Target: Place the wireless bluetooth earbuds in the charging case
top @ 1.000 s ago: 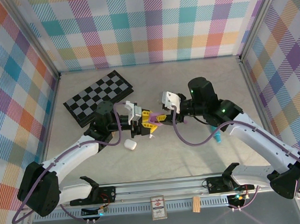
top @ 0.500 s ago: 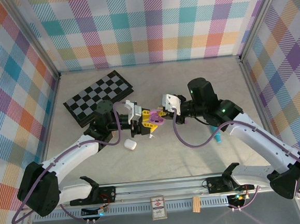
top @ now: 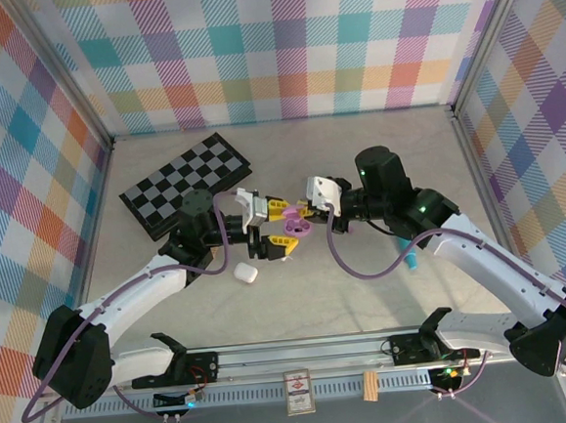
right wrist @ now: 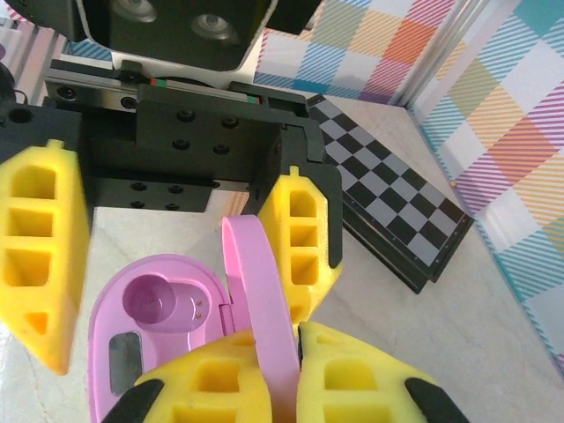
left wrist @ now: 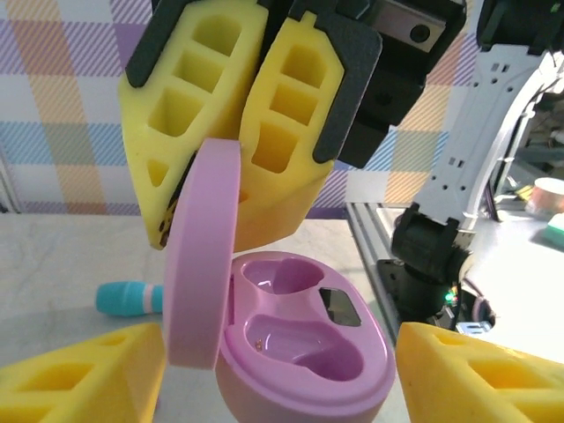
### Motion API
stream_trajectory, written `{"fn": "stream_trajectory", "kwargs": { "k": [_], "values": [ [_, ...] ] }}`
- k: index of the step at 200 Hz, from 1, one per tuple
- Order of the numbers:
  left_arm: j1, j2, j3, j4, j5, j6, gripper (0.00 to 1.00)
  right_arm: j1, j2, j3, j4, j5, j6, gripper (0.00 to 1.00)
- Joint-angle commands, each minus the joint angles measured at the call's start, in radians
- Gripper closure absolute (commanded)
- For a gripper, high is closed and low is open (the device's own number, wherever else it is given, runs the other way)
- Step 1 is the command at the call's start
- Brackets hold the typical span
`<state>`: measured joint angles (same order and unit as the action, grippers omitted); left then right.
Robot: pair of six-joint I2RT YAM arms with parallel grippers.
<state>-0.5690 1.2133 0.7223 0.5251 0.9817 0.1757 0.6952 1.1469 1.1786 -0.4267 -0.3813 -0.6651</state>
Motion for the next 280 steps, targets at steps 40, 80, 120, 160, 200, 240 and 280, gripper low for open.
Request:
{"fn": "stream_trajectory", "kwargs": {
  "k": [40, 80, 120, 160, 200, 240, 280],
  "values": [
    [-0.005, -0.005, -0.053, 0.156, -0.08, -0.057, 0.19, 0.004, -0.02, -0.019, 0.09, 0.014, 0.078, 1.0],
    [-0.011, -0.012, -0.066, 0.134, -0.065, 0.004, 0.31, 0.003, 0.005, 0.025, 0.037, 0.022, 0.14, 1.0],
    [-0.014, -0.019, -0.06, 0.14, -0.048, 0.002, 0.39, 0.003, 0.01, 0.027, 0.037, 0.025, 0.141, 1.0],
    [-0.015, -0.029, -0.056, 0.14, -0.035, 0.001, 0.47, 0.003, 0.023, 0.03, 0.051, 0.032, 0.148, 1.0],
    [-0.015, -0.03, -0.048, 0.139, -0.026, -0.002, 0.52, 0.003, 0.03, 0.033, 0.05, 0.038, 0.148, 1.0],
    [-0.015, -0.02, -0.043, 0.14, -0.017, -0.002, 0.58, 0.003, 0.03, 0.035, 0.055, 0.036, 0.156, 1.0],
    [-0.015, -0.013, -0.041, 0.139, -0.017, 0.001, 0.65, 0.002, 0.03, 0.037, 0.057, 0.04, 0.155, 1.0]
  ]
}}
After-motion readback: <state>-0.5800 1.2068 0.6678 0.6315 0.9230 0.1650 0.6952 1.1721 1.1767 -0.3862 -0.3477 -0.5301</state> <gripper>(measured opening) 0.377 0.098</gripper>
